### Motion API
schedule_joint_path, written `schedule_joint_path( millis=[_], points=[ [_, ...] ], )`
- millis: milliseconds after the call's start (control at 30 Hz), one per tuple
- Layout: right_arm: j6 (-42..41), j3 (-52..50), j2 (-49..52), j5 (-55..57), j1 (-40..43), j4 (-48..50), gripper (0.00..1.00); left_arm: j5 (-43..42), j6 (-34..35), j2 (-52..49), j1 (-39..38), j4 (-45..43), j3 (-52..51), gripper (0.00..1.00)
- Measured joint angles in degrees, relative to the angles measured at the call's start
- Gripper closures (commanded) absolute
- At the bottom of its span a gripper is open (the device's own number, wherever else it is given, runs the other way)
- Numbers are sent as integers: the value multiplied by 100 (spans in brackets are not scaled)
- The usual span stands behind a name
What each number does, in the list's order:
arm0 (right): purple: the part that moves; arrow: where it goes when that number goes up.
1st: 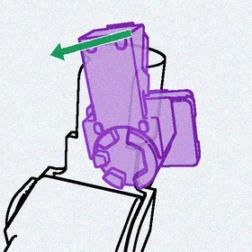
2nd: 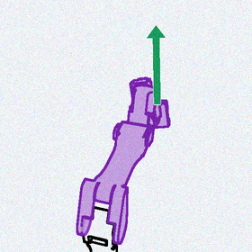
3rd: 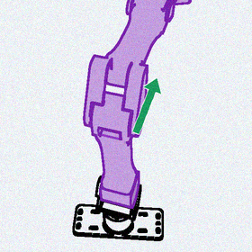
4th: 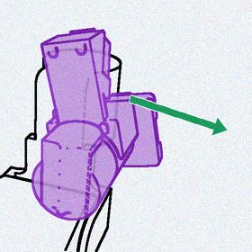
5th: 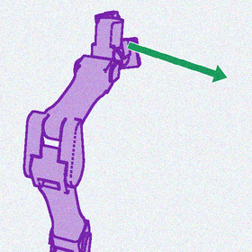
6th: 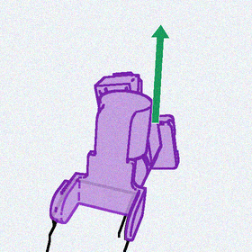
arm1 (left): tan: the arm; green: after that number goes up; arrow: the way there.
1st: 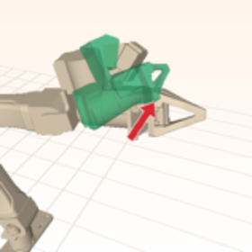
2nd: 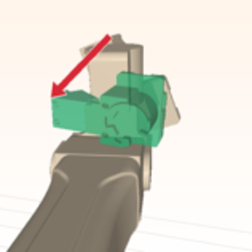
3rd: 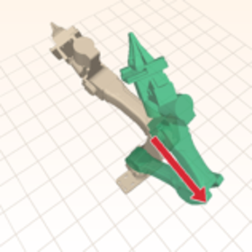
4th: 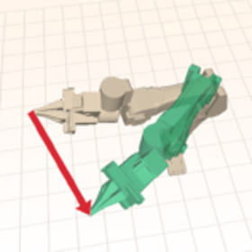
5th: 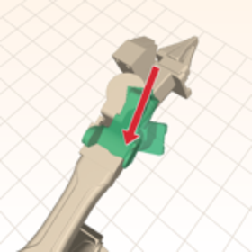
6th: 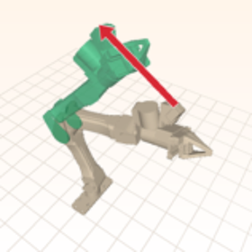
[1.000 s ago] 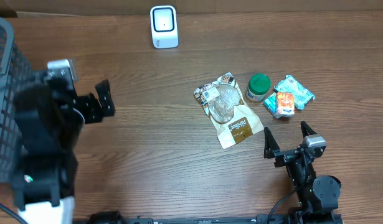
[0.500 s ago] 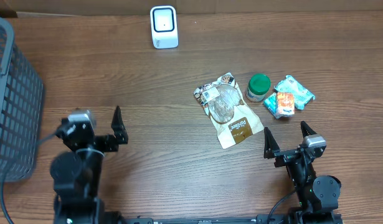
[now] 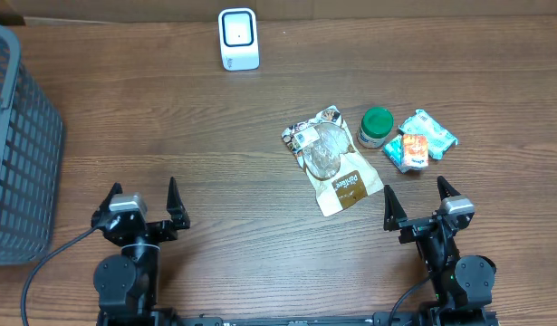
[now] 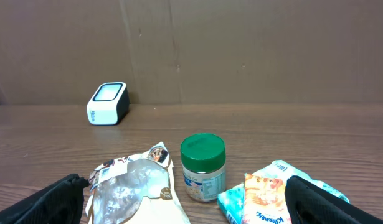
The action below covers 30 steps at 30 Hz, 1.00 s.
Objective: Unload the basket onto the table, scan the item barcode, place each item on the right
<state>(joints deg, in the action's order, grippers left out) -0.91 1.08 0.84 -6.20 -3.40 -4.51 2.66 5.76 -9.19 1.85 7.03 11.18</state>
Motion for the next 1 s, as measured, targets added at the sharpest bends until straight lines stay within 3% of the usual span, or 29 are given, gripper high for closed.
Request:
schedule_joint_path(
  millis=[400,1000],
  points=[
    [-2,0,0,0,0,0,0,85,0,817,0,-275,-1019,0],
    [0,0,0,-2,-2,0,0,83,0,820,0,-273,-1058,1]
  ],
)
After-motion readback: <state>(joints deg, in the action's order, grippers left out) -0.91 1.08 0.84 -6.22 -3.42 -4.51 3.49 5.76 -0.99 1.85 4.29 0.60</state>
